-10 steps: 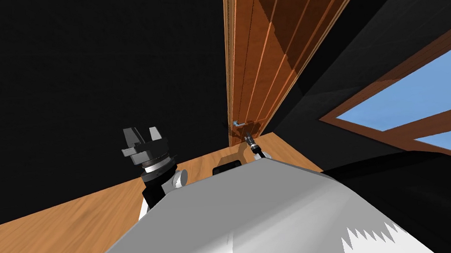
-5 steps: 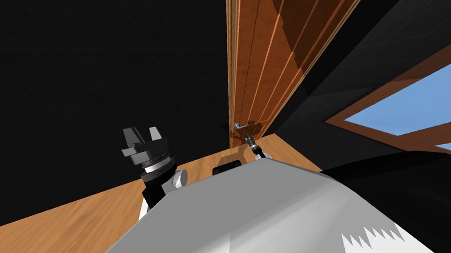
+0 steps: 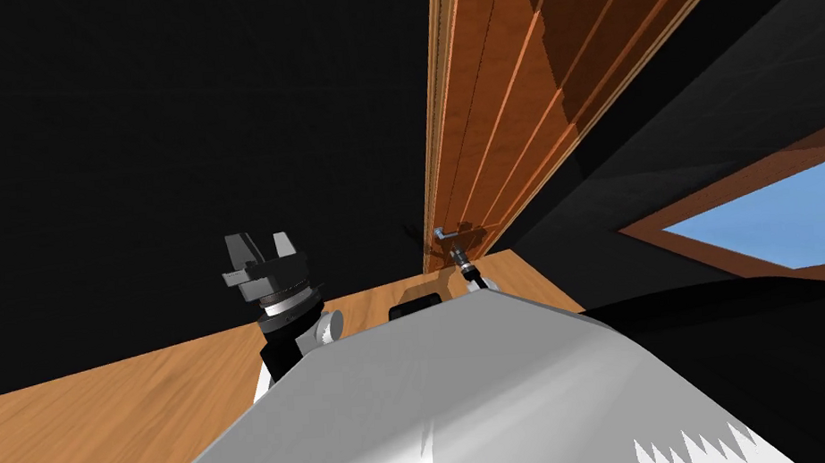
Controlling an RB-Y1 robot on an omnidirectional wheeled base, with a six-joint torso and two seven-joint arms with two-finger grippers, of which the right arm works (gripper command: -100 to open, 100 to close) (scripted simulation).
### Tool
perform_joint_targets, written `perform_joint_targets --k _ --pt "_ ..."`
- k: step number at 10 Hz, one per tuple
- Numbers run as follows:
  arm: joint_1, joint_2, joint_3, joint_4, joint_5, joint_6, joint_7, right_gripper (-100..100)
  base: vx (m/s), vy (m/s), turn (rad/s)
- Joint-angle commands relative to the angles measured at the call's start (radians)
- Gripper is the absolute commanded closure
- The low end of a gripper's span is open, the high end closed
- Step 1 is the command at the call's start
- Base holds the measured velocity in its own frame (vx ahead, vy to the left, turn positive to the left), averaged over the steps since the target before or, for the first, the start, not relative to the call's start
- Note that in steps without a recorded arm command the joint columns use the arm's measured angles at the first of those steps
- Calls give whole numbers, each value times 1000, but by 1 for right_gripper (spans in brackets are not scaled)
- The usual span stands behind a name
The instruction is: Pull the door open
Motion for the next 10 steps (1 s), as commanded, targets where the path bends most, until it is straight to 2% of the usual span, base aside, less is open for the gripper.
perform_joint_targets --k 1,5,7,10 --pt "-28 -3 -21 46 -5 -11 5 -100 70 -8 64" --pt "-107 -11 -80 191 -20 -51 17 -100 77 -14 181" --pt "-107 -11 -80 204 -20 -51 17 -100 33 -11 13" --pt "-160 -17 -119 299 -30 -76 26 -100 47 -11 140"
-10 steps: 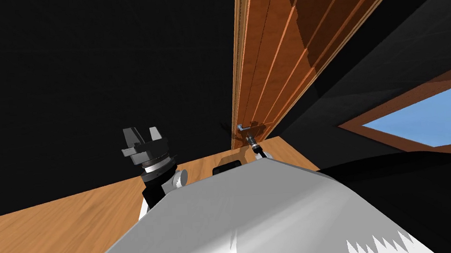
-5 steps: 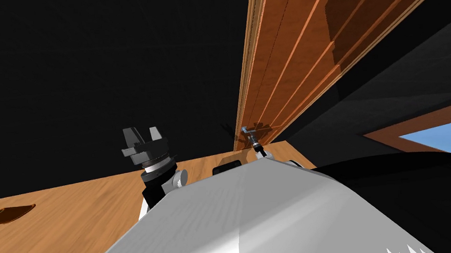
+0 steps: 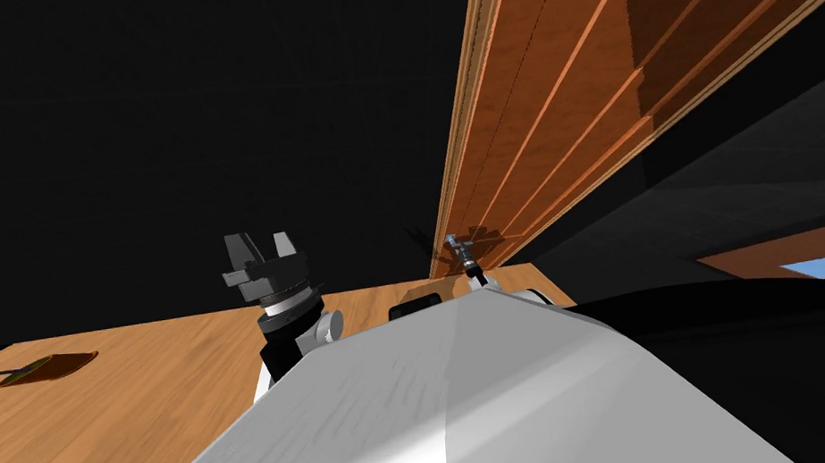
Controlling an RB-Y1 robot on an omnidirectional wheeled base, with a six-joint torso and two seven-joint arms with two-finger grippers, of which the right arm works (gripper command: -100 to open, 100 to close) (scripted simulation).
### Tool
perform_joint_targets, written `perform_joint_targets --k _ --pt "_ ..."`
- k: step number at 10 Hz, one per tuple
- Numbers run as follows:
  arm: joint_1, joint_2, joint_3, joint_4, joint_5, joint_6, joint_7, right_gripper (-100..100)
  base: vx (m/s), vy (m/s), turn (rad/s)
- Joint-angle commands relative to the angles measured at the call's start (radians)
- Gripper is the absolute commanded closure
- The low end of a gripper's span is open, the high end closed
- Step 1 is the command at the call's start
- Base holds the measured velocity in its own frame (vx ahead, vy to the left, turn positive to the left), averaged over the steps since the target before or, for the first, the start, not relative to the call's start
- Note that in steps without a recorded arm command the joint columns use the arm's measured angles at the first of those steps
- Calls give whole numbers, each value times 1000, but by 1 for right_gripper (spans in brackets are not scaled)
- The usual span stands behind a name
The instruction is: Pull the door open
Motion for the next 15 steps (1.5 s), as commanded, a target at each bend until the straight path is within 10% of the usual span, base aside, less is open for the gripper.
perform_joint_targets --k 1,5,6,15 --pt "-18 -3 -8 36 -2 -14 1 -100 45 -24 52" --pt "-44 -4 -31 67 -8 -19 8 -100 38 -22 75" --pt "-44 -4 -31 67 -8 -19 8 100 0 0 0" --pt "-39 -12 -5 64 15 -31 -21 100 -72 -11 18"
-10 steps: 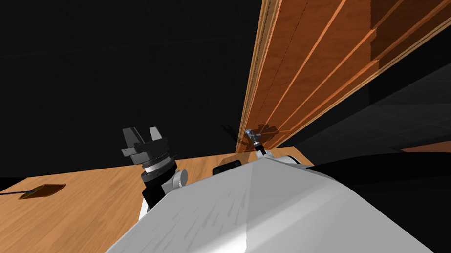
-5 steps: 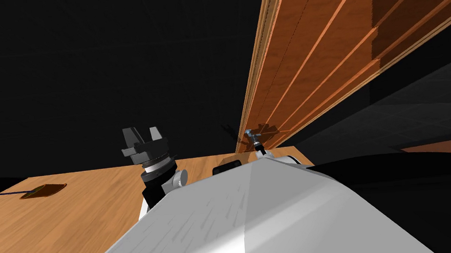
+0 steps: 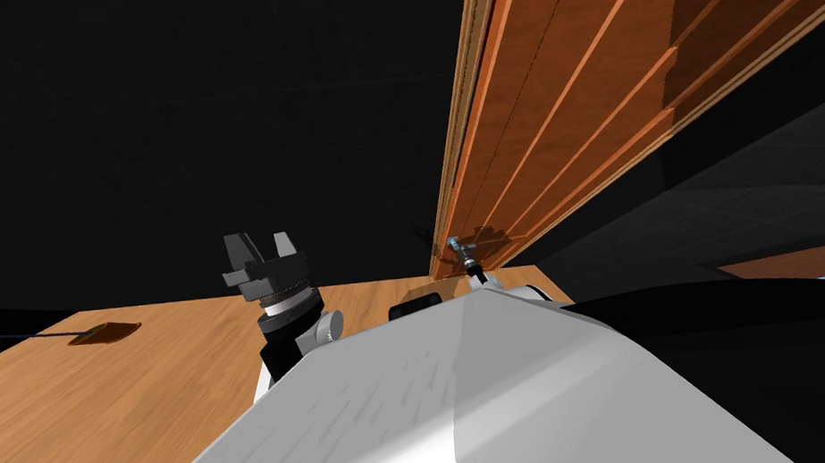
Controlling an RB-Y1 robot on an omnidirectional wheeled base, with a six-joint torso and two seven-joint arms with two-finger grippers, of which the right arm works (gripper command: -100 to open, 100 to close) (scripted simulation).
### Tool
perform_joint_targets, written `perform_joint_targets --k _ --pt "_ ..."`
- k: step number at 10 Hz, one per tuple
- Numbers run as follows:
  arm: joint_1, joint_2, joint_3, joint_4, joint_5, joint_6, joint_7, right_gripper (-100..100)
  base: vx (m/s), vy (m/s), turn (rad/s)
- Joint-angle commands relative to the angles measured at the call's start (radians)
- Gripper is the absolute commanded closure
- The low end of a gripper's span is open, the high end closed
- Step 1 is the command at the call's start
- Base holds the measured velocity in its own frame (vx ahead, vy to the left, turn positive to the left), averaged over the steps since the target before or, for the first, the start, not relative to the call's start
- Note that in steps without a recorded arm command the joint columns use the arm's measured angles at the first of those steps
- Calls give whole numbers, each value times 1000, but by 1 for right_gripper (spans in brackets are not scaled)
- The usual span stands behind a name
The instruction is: Pull the door open
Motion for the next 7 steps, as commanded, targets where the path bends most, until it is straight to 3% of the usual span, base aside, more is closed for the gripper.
perform_joint_targets --k 1,3,5,7 --pt "0 -5 23 11 19 -23 -21 100 -179 -39 43" --pt "4 -11 43 8 36 -34 -40 100 -214 -53 65" --pt "4 -11 43 8 36 -34 -40 100 -109 -30 4" --pt "7 -18 66 4 54 -45 -61 100 -152 -80 55"
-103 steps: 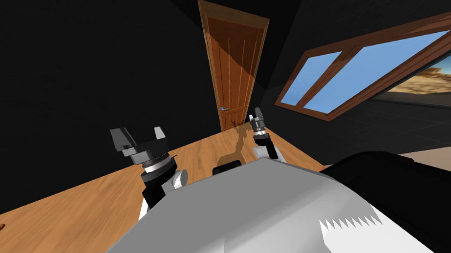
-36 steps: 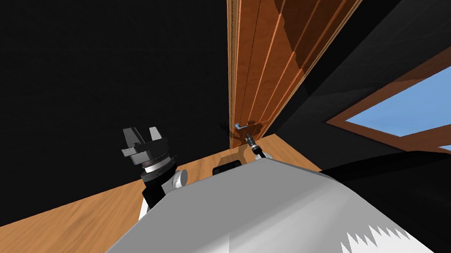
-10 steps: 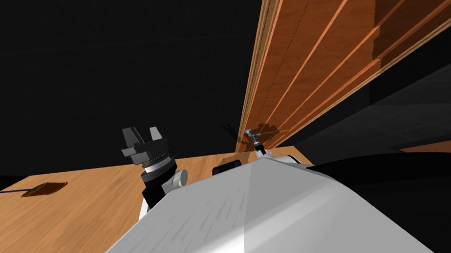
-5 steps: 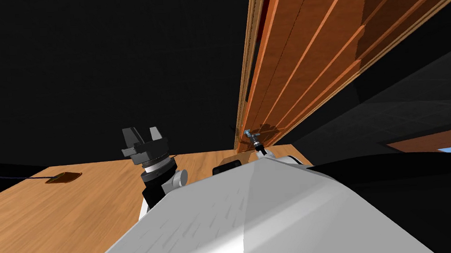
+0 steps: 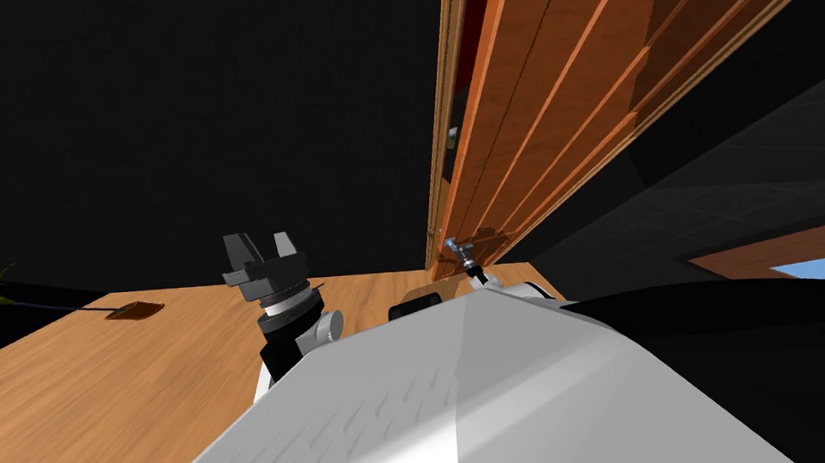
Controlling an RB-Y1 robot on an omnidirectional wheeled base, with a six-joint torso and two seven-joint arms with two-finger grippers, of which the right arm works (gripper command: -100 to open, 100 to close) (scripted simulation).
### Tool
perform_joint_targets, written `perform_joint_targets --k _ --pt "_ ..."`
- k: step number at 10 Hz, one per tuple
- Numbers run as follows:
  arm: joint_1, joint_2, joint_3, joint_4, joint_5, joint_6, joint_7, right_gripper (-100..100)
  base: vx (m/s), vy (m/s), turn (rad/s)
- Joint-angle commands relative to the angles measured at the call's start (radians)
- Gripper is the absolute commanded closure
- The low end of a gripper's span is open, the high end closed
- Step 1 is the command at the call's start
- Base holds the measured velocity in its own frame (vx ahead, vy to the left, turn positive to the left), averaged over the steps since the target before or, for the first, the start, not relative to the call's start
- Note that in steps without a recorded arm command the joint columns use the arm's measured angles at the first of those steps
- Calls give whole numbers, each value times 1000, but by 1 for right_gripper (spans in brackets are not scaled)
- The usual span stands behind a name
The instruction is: Pull the door open
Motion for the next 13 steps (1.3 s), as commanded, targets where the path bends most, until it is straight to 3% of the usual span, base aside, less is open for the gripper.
perform_joint_targets --k 1,3,6,13 --pt "23 4 9 -46 6 17 -8 100 -101 -46 20" --pt "18 2 8 -30 6 10 -7 100 -18 -5 -10" --pt "22 3 -3 -34 13 15 -9 100 -166 -57 150" --pt "25 6 -44 -37 39 16 -15 100 -209 -92 225"
